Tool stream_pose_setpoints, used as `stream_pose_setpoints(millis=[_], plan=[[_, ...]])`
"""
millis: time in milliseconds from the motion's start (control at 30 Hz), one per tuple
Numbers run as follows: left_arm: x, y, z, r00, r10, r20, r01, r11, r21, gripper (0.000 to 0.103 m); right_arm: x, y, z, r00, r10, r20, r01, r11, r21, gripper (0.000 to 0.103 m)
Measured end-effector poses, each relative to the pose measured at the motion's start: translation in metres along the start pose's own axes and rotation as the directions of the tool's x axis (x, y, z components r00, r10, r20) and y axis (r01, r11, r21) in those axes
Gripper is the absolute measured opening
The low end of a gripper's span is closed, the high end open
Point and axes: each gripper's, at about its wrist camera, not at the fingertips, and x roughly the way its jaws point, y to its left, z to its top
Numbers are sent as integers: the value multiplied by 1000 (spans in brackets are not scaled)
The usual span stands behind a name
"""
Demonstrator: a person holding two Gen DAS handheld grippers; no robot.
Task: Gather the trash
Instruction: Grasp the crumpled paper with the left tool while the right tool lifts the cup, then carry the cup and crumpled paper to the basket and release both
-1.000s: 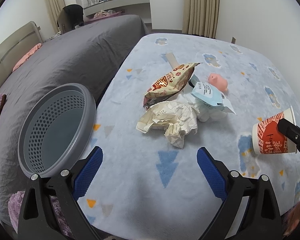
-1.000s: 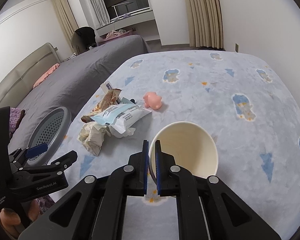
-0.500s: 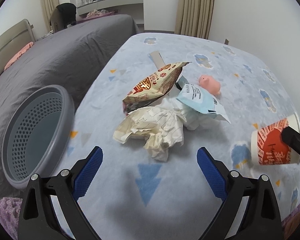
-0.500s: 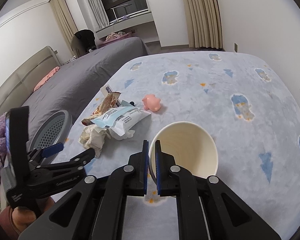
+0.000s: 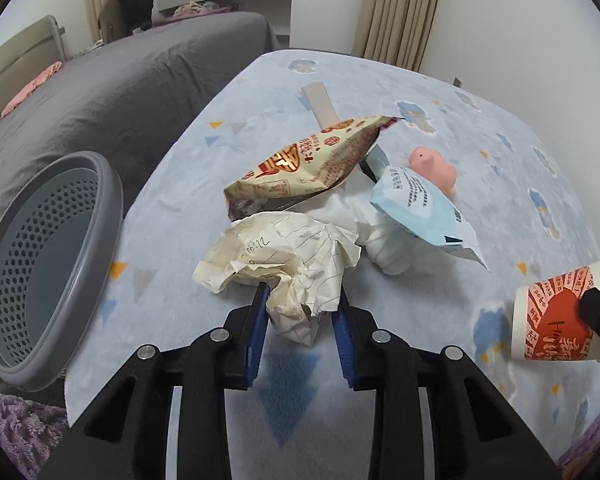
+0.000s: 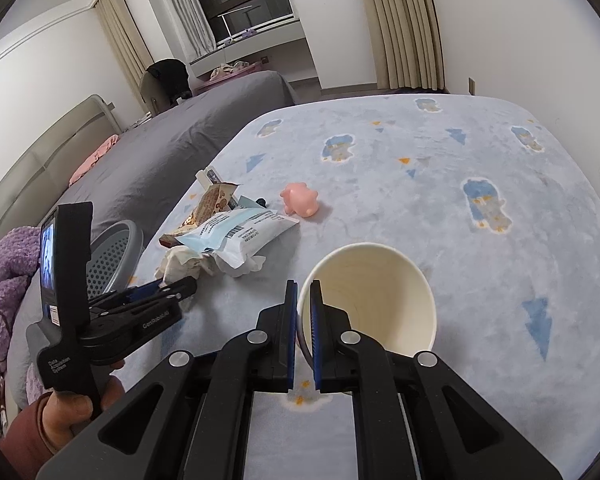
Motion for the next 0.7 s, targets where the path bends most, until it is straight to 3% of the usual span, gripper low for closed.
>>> stream_pose_setpoints(millis=[167, 433, 700], plan=[[-15, 10, -6, 1000, -8, 13, 8, 1000, -10, 26, -1, 5, -2, 1000, 0, 1, 0, 1000, -11, 7], [-49, 33, -24, 998, 45, 51, -45, 999, 3, 26, -3, 24, -7, 1000, -4, -4, 4, 999, -50, 7], [-75, 64, -26, 991, 76, 112, -74, 997, -20, 26, 1, 66, -10, 999, 32, -25, -35, 993, -115, 7]])
